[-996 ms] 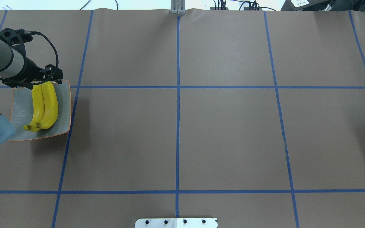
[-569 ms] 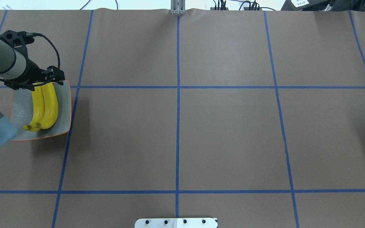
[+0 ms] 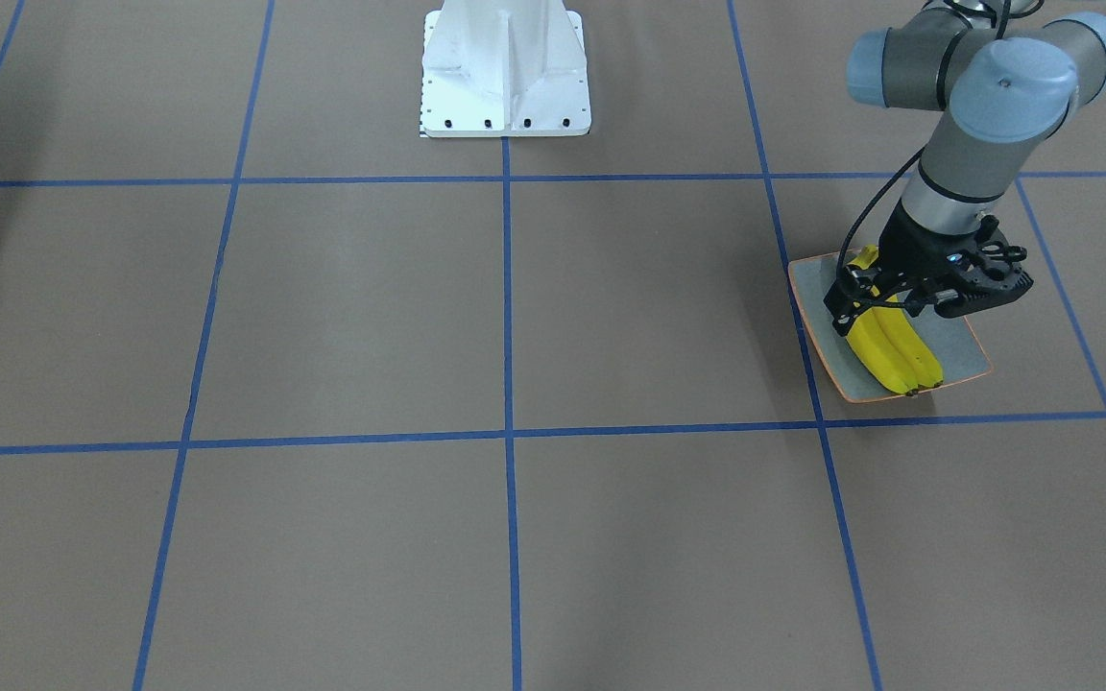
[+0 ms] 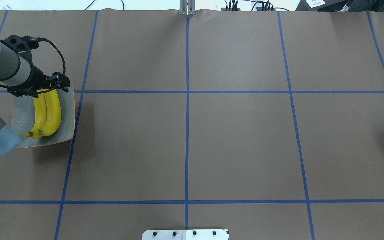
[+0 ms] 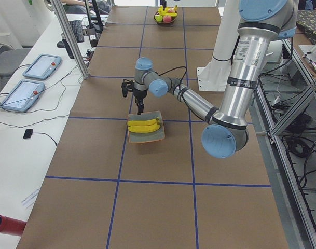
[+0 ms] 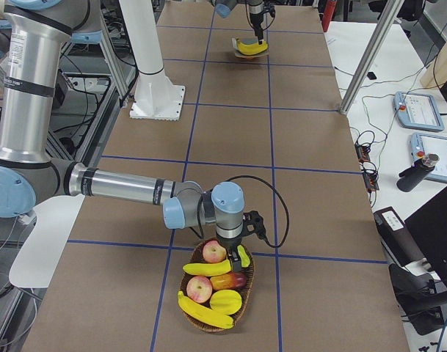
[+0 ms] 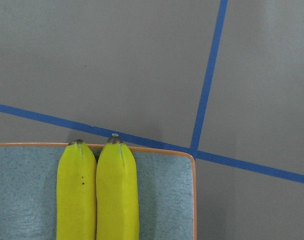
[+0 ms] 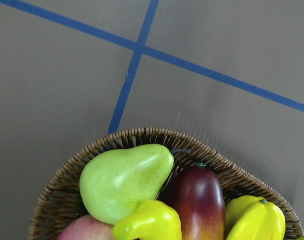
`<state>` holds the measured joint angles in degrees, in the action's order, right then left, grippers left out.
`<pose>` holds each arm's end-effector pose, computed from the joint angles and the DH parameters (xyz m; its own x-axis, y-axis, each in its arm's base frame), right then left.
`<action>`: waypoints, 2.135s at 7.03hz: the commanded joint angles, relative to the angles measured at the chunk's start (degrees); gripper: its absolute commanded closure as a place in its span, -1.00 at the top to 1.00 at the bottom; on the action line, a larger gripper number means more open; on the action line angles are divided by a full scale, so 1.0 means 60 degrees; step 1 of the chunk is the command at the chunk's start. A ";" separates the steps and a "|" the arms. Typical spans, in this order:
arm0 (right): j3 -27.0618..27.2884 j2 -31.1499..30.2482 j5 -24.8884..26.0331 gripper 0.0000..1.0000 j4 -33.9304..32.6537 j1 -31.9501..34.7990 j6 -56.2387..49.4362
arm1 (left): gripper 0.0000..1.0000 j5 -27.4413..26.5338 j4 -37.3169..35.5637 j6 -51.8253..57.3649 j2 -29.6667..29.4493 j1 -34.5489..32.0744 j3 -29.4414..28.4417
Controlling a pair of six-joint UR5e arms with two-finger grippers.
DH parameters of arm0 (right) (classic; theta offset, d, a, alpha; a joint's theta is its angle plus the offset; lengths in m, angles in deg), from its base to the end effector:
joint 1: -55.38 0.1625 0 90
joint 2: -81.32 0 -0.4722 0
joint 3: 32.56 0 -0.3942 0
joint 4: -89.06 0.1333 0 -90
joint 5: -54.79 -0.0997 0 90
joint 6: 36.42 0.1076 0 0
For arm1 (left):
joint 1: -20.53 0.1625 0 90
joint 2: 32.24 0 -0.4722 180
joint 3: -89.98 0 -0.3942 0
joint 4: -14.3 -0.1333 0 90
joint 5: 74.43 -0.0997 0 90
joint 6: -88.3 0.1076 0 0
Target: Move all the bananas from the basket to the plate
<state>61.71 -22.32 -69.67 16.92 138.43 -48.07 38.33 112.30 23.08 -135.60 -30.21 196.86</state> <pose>0.0248 -0.3952 0.7586 0.7675 -0.3772 0.5183 0.2804 0.9247 0.2576 0.3020 -0.5144 0.4396 0.6870 -0.2298 -0.6893 0.3023 0.9531 -0.0165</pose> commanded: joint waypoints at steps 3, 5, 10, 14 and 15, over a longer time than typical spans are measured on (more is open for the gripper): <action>-0.0506 -0.0276 0.0030 0.97 0.2121 -0.0014 0.0123 | 1.00 0.0000 0.0015 -0.0072 0.0000 0.0107 -0.0074; -0.0550 -0.0261 -0.0029 0.97 0.2121 -0.0043 0.0154 | 1.00 0.0000 0.0015 -0.0145 0.0000 0.0165 -0.0089; -0.0886 -0.0012 -0.0482 0.97 0.2092 -0.0468 -0.0094 | 1.00 -0.0029 0.0030 -0.0204 0.0000 0.0341 -0.0162; -0.1092 0.0062 -0.0483 0.45 0.2092 -0.0468 -0.0476 | 1.00 -0.0029 0.0045 -0.0204 -0.0015 0.0371 -0.0191; -0.1107 0.0076 -0.0483 0.40 0.2092 -0.0468 -0.0592 | 1.00 -0.0029 0.0045 -0.0204 0.0000 0.0385 -0.0191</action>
<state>55.18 -21.93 -72.56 29.47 135.63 -50.93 38.15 112.56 21.86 -135.67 -28.00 195.72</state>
